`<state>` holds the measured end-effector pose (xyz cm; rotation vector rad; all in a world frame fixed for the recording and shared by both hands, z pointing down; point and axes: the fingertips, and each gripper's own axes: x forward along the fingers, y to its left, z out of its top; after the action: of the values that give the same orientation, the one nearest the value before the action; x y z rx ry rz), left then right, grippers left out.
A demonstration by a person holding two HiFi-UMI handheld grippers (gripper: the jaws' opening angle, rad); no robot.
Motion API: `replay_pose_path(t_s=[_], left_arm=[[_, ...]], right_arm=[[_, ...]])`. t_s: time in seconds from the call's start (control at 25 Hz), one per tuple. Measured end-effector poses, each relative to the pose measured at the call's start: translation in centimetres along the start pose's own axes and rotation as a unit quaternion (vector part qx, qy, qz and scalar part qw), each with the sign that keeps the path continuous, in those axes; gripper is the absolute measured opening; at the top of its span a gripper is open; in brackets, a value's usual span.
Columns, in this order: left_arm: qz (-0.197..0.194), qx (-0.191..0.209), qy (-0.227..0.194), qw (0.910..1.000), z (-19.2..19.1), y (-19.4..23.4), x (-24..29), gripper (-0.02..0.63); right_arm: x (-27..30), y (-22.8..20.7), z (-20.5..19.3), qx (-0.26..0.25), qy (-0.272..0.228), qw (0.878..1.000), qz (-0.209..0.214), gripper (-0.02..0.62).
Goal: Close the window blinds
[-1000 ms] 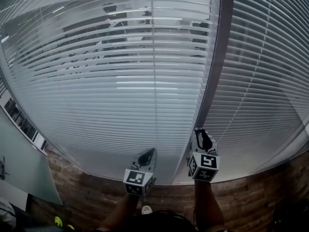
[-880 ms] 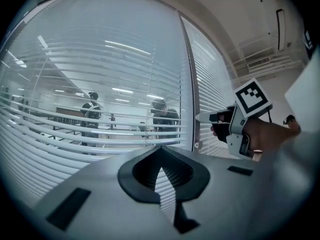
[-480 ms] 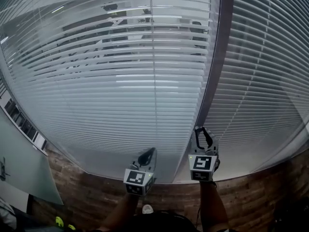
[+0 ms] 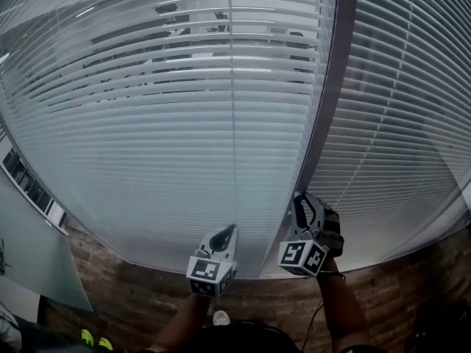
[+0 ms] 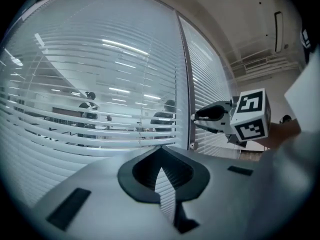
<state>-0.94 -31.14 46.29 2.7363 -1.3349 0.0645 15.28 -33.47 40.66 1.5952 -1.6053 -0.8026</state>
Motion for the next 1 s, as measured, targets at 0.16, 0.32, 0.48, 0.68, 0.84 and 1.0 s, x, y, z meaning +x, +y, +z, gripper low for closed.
replay_pose_path(t_s=[0.16, 0.32, 0.48, 0.68, 0.84, 1.0], left_arm=[[-0.003, 0.0, 0.005, 1.0, -0.8, 0.2, -0.2, 0.0], [-0.006, 0.006, 0.001, 1.0, -2.0, 0.3, -0.1, 0.0], [-0.006, 0.008, 0.002, 0.9999, -1.8, 0.0, 0.0, 0.0], [-0.017, 0.014, 0.007, 0.9997, -1.5, -0.5, -0.3, 0.0], [-0.023, 0.017, 0.009, 0.9995, -1.8, -1.1, -0.2, 0.0], [-0.026, 0.02, 0.01, 0.9994, -2.6, -1.3, -0.7, 0.0]], right_arm=[[-0.2, 0.4, -0.2, -0.105, 0.003, 0.994, 0.004, 0.12], [-0.3, 1.5, -0.8, -0.223, 0.003, 0.975, 0.0, 0.12], [-0.1, 1.6, -0.7, -0.325, 0.0, 0.946, 0.007, 0.12], [-0.6, 1.8, -0.3, -0.363, -0.002, 0.932, 0.027, 0.121], [-0.6, 1.8, -0.5, -0.373, 0.0, 0.927, 0.03, 0.121], [-0.9, 2.3, -0.9, -0.339, -0.001, 0.941, 0.019, 0.121]])
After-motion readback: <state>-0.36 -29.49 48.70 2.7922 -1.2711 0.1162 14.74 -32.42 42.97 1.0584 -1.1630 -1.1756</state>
